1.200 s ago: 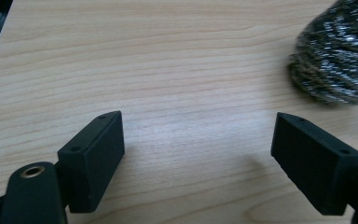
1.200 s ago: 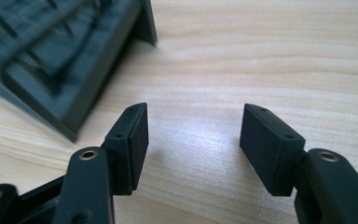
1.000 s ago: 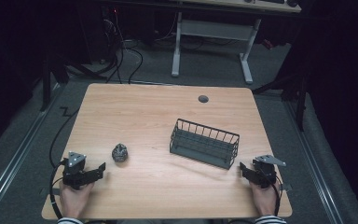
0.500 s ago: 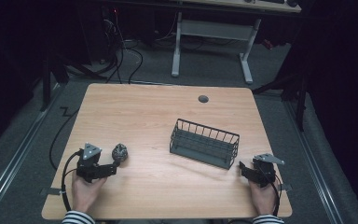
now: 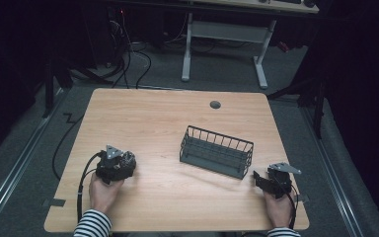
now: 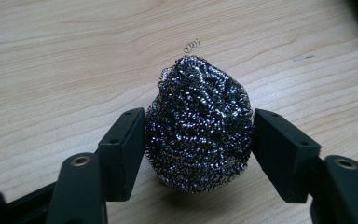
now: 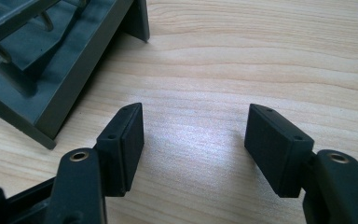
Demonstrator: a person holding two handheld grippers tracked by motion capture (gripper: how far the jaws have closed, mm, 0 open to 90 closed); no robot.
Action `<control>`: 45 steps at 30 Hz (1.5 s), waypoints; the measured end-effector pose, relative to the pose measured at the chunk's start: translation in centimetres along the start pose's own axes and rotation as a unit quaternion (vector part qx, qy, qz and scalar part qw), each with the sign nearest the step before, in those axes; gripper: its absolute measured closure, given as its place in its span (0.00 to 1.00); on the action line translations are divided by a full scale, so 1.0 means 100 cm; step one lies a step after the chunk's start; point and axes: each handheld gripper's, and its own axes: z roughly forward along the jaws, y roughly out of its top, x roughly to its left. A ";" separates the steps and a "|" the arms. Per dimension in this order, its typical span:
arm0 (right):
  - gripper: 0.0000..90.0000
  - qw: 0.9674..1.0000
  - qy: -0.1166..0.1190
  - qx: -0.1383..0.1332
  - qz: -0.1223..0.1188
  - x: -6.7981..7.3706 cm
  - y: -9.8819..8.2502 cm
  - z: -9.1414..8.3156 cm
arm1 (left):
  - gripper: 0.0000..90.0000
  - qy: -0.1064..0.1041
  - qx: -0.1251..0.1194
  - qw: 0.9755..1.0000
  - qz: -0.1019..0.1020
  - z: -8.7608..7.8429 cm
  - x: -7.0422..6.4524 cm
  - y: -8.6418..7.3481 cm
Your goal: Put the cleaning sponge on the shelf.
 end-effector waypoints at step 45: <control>0.41 1.000 0.001 0.000 0.000 0.000 0.000 0.000 | 0.49 -0.066 -0.038 0.997 0.020 -0.028 -0.018 0.030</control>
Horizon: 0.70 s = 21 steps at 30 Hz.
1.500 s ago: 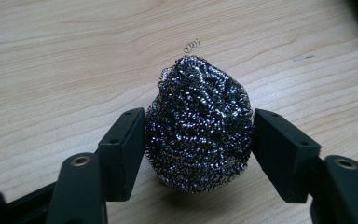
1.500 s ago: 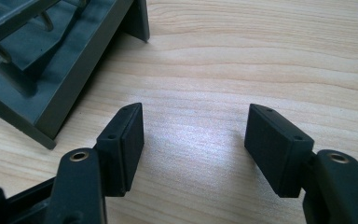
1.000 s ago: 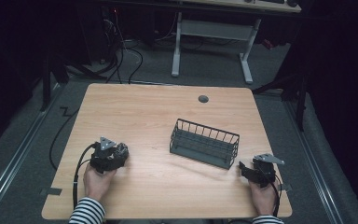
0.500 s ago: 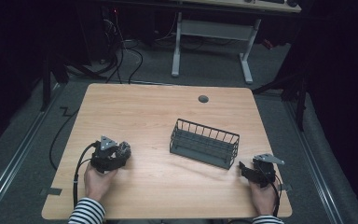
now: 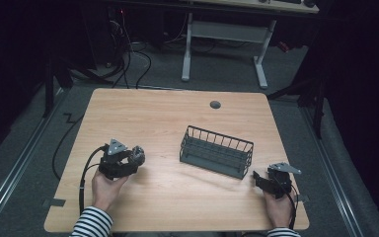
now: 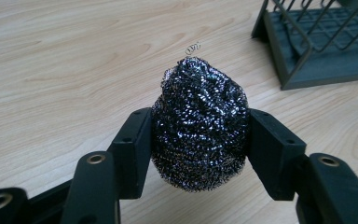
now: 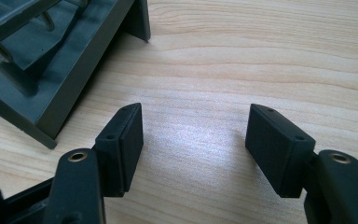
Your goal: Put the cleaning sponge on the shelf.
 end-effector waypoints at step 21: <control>0.41 1.000 0.000 0.000 0.000 0.000 0.000 0.000 | 0.50 -0.038 -0.001 0.999 0.014 -0.008 -0.013 0.031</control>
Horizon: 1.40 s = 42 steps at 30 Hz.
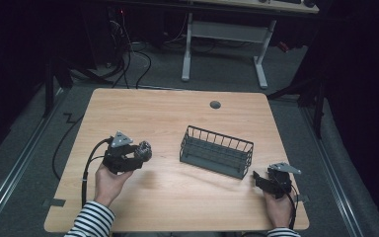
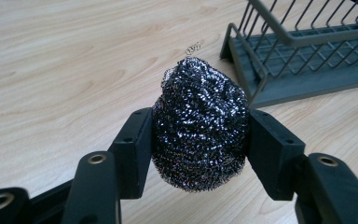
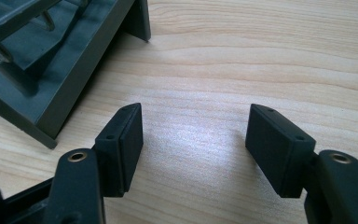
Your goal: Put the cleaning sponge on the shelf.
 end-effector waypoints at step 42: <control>0.41 1.000 -0.001 0.001 0.001 0.000 0.000 0.000 | 0.50 -0.080 -0.011 0.995 0.059 0.022 -0.047 0.088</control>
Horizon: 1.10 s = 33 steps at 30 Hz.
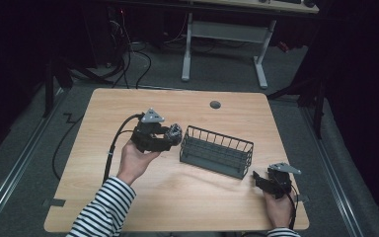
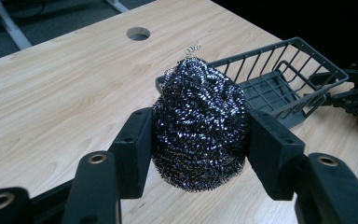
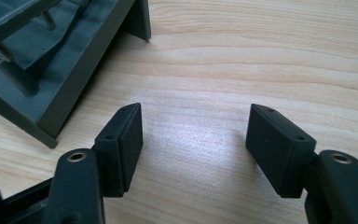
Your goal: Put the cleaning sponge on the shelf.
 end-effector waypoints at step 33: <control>0.41 1.000 0.002 0.000 0.001 0.000 0.000 0.000 | 0.49 -0.012 0.053 0.998 0.019 0.092 -0.022 0.012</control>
